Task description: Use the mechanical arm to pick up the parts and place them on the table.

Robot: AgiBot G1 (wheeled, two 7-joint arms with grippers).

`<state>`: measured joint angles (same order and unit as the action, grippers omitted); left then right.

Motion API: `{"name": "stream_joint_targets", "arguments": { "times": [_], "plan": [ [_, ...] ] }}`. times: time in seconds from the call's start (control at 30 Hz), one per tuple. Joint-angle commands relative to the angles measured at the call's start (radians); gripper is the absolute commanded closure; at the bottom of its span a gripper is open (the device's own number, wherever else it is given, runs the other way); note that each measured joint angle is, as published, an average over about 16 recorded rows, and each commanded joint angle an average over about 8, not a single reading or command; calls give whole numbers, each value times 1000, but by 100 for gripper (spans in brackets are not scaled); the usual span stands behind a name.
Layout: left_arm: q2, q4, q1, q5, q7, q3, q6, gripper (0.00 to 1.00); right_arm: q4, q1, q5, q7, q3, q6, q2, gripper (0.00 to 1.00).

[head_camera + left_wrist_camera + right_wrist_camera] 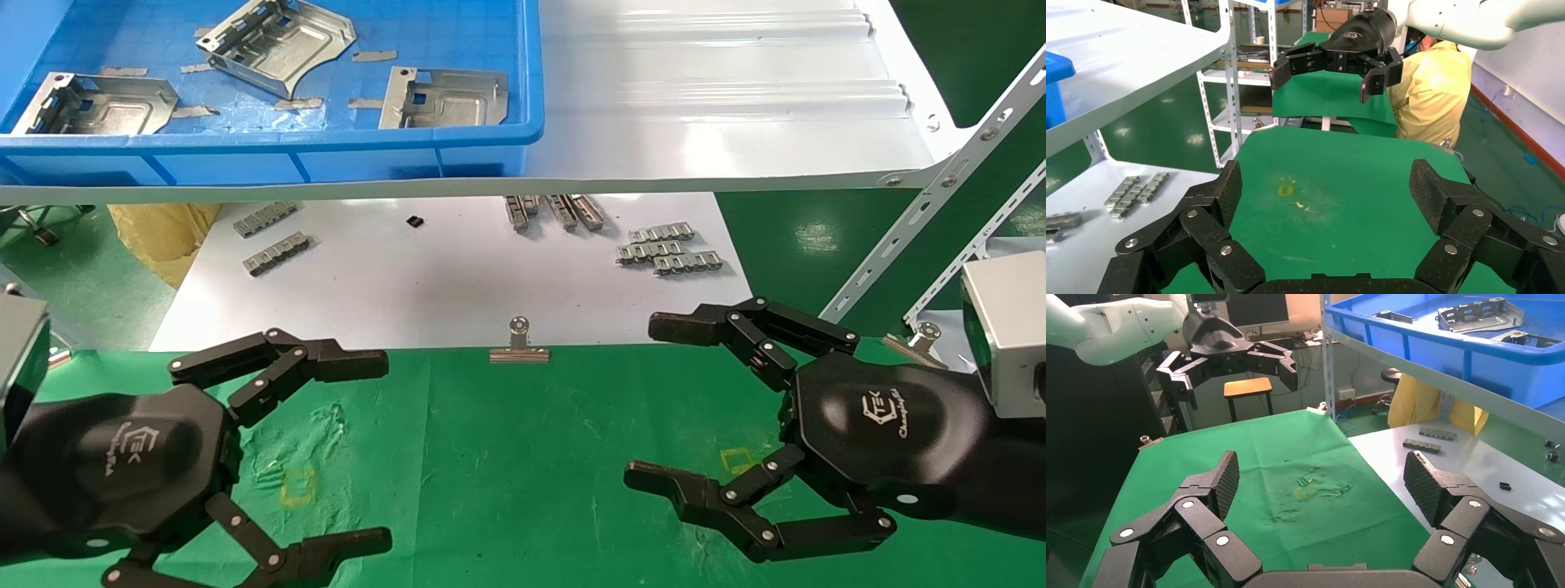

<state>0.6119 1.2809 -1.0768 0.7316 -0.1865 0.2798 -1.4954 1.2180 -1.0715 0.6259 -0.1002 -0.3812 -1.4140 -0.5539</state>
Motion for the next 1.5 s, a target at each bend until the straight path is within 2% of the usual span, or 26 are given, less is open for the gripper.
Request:
{"name": "stream_joint_targets", "arguments": {
  "times": [0.03,0.1,1.13,1.23,1.33,1.5],
  "plan": [
    [0,0,0,0,0,0,0,0,0,0,0,0,0,0,0,76],
    [0,0,0,0,0,0,0,0,0,0,0,0,0,0,0,100],
    [3,1,-19,3,2,-3,5,0,0,0,0,0,0,0,0,100],
    [14,-11,-78,20,-8,-3,19,0,0,0,0,0,0,0,0,100],
    [44,-58,-181,59,-26,5,48,0,0,0,0,0,0,0,0,100],
    [131,-244,-401,181,-34,48,113,0,0,0,0,0,0,0,0,100]
  ]
}}
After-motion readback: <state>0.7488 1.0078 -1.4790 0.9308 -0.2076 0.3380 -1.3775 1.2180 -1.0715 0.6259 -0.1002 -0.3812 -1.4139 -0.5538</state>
